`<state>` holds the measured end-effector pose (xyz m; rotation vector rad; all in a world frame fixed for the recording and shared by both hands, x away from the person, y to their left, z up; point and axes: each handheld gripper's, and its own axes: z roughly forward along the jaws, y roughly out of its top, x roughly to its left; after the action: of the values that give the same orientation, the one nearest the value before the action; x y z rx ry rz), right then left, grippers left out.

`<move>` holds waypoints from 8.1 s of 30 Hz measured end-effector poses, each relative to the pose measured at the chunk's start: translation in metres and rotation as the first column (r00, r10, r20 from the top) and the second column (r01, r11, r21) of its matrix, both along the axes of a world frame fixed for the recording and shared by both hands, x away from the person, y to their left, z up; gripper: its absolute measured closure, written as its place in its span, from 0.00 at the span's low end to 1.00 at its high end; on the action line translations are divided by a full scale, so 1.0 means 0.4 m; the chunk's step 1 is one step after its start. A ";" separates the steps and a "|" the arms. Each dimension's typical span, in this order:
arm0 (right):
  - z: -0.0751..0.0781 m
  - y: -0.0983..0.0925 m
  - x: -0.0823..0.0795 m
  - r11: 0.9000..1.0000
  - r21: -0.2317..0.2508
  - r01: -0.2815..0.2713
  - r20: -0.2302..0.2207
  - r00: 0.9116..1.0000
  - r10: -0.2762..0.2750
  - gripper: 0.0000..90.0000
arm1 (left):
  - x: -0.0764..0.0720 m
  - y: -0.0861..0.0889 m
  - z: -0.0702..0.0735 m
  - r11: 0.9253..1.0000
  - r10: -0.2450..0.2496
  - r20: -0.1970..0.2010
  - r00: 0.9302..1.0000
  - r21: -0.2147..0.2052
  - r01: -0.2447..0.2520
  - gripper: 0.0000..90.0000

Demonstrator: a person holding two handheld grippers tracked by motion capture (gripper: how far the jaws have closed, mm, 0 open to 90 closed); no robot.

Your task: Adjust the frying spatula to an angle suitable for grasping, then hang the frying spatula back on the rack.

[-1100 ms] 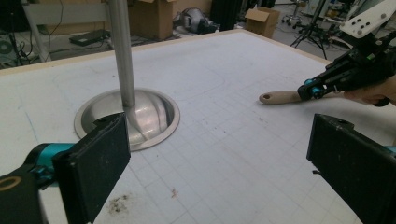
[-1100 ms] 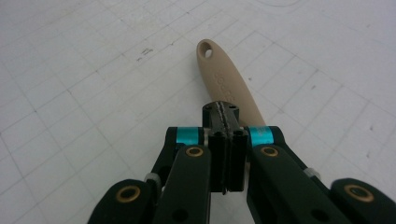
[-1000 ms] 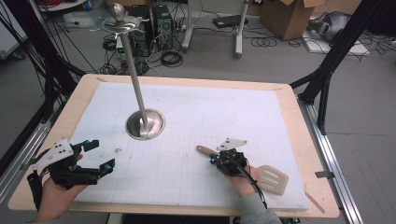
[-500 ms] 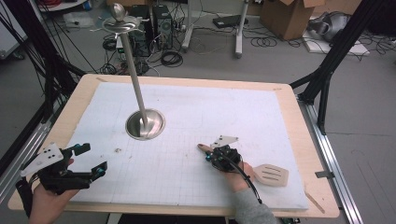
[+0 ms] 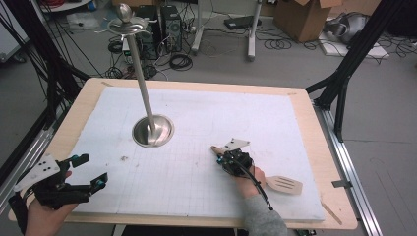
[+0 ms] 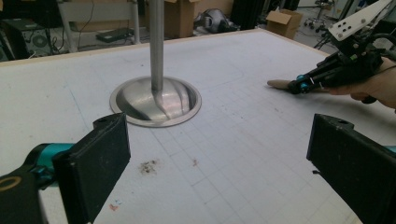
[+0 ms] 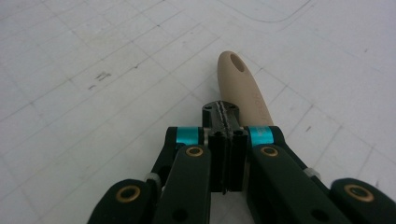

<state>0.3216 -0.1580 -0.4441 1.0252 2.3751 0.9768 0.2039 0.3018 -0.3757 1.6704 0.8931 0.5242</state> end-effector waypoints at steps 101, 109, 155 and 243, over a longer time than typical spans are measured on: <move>0.172 -0.192 -0.054 0.973 0.232 0.013 0.062 0.998 -0.028 1.00 | 0.044 -0.025 0.003 0.999 -0.048 0.005 0.999 -0.018 0.048 0.07; 0.192 -0.268 -0.080 0.965 0.262 0.001 0.098 0.995 -0.028 0.96 | 0.068 -0.048 0.002 0.997 -0.076 0.002 0.997 -0.016 0.076 0.07; 0.158 -0.356 -0.055 0.929 0.368 -0.022 0.080 0.997 -0.008 0.16 | 0.071 -0.041 0.001 0.996 -0.080 0.004 0.997 -0.039 0.080 0.07; -0.001 -0.318 -0.060 0.983 0.152 0.100 -0.011 0.995 -0.100 0.49 | 0.090 -0.071 -0.015 0.995 -0.101 -0.011 0.995 -0.001 0.101 0.07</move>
<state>0.2976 -0.2852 -0.4445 1.1898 2.2551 1.1342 0.2398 0.2735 -0.3817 1.7096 0.8119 0.4456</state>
